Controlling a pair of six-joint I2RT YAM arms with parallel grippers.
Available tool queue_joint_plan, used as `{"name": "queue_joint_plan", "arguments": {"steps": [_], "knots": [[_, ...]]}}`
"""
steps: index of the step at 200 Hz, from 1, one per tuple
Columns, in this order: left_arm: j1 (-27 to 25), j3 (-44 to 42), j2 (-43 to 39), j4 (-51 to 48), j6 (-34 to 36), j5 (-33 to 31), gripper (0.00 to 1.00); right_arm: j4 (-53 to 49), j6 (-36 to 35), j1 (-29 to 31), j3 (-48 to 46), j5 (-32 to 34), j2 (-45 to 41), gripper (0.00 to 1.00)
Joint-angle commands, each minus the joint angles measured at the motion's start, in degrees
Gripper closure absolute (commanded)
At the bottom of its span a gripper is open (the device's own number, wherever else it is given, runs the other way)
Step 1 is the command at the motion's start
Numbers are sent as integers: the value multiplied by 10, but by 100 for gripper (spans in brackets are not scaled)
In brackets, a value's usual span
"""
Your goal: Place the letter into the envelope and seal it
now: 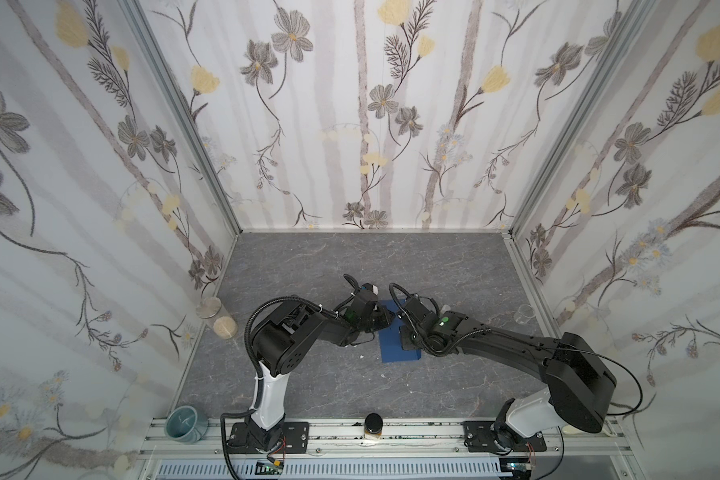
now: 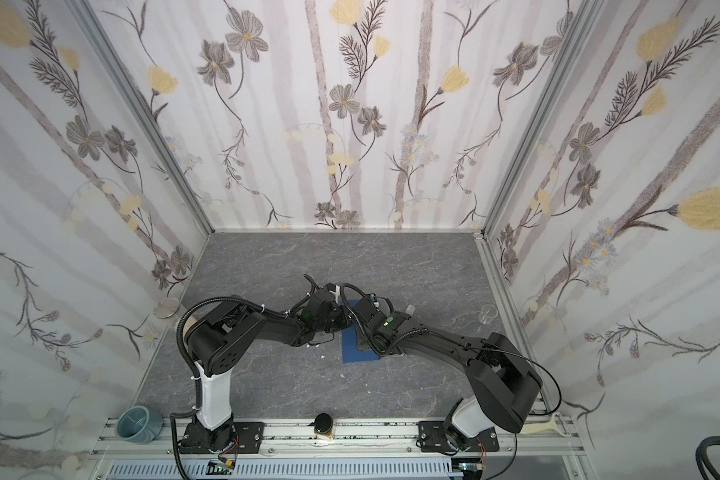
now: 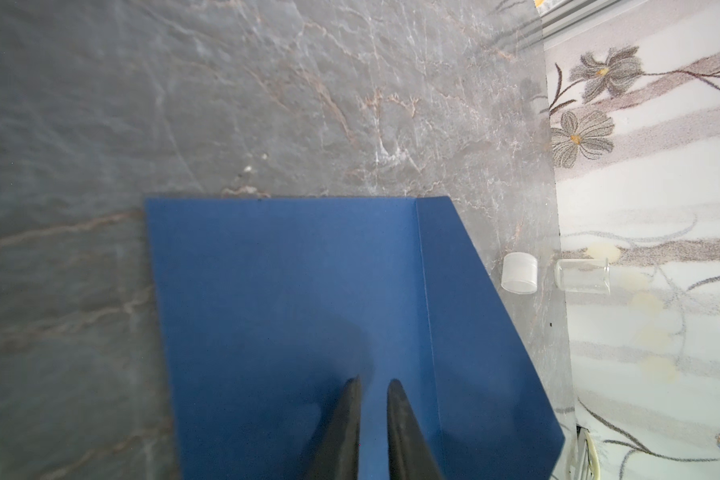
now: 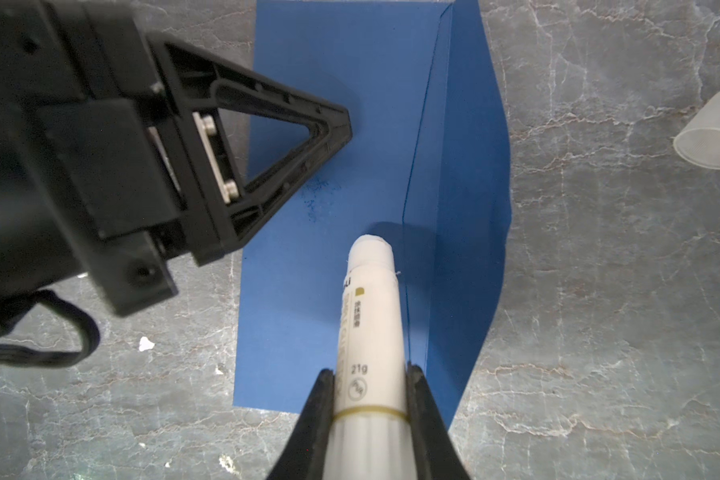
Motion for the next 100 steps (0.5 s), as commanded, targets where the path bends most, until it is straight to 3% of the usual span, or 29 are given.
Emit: {"name": "queue_joint_plan", "arguments": {"steps": [1, 100], "knots": [[-2, -12, 0, -62, -5, 2, 83, -10, 8, -1, 6, 25, 10, 100], [-6, -18, 1, -61, -8, 5, 84, 12, -6, -17, 26, 47, 52, 100]]}}
